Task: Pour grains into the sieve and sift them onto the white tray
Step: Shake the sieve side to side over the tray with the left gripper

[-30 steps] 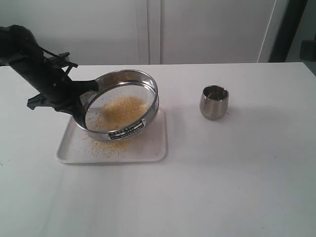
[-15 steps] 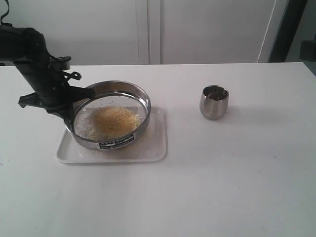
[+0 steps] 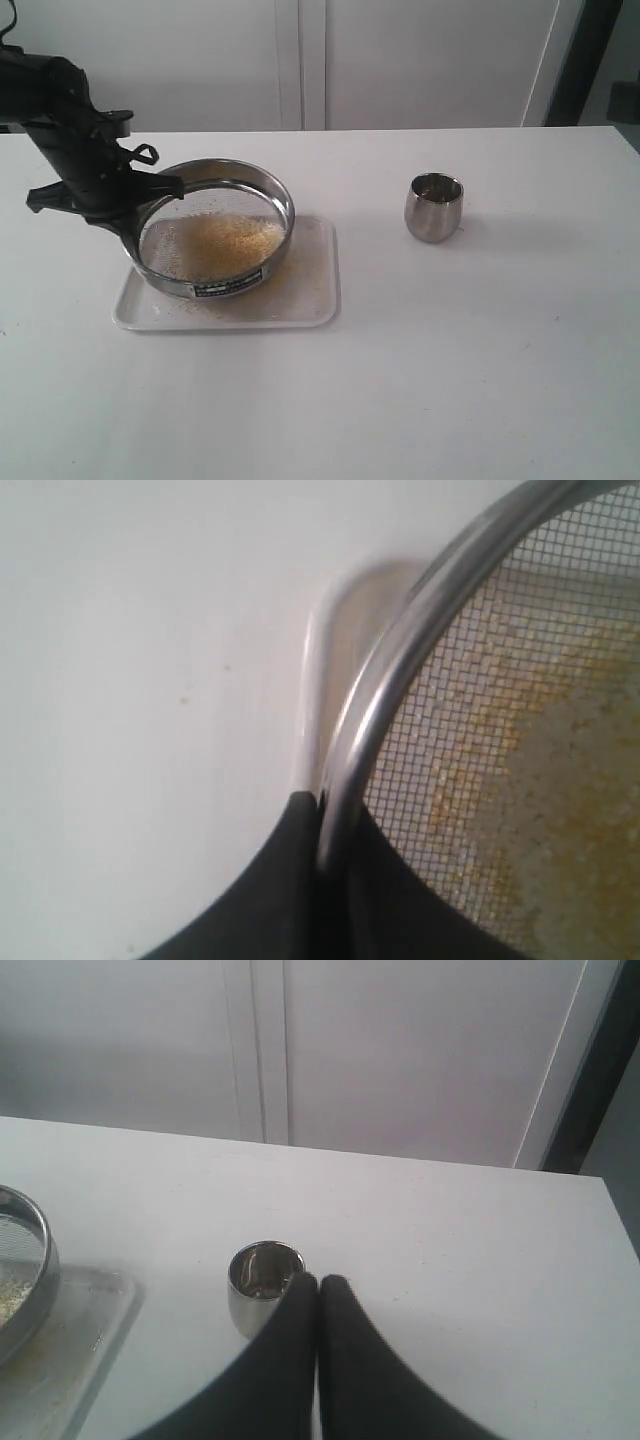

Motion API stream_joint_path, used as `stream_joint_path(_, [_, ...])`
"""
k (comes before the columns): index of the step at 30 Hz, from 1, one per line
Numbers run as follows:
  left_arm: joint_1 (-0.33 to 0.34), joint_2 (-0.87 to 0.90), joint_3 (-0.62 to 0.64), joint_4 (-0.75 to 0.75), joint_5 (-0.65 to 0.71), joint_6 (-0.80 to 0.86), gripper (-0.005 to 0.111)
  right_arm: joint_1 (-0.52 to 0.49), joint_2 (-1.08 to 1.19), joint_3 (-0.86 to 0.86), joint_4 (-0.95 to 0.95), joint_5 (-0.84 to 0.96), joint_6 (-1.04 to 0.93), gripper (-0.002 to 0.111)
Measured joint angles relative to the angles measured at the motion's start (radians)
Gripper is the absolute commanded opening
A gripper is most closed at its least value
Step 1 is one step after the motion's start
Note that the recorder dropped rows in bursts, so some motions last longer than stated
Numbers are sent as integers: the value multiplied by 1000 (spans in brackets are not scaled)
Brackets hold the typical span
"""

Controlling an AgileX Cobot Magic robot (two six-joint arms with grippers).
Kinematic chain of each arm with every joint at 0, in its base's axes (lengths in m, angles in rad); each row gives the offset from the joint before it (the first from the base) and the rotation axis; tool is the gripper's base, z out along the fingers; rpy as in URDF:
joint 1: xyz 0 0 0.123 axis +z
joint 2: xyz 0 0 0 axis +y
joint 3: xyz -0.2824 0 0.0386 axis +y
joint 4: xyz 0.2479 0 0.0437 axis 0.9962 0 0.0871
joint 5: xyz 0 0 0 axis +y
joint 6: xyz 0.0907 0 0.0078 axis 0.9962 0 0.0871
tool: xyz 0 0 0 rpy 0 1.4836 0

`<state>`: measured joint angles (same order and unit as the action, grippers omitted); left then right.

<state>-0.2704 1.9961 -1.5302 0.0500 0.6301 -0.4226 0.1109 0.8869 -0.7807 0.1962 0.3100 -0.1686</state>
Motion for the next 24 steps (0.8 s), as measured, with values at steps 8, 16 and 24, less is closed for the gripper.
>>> stream_joint_path(8, [23, 0, 2, -74, 18, -27, 0, 0, 0, 0, 0, 0, 0, 0])
stream_joint_path(16, [10, 0, 4, -120, 9, 15, 0, 0, 0, 0, 0, 0, 0, 0])
stream_joint_path(24, [22, 0, 15, -199, -24, 121, 0, 0, 0, 0, 0, 0, 0, 0])
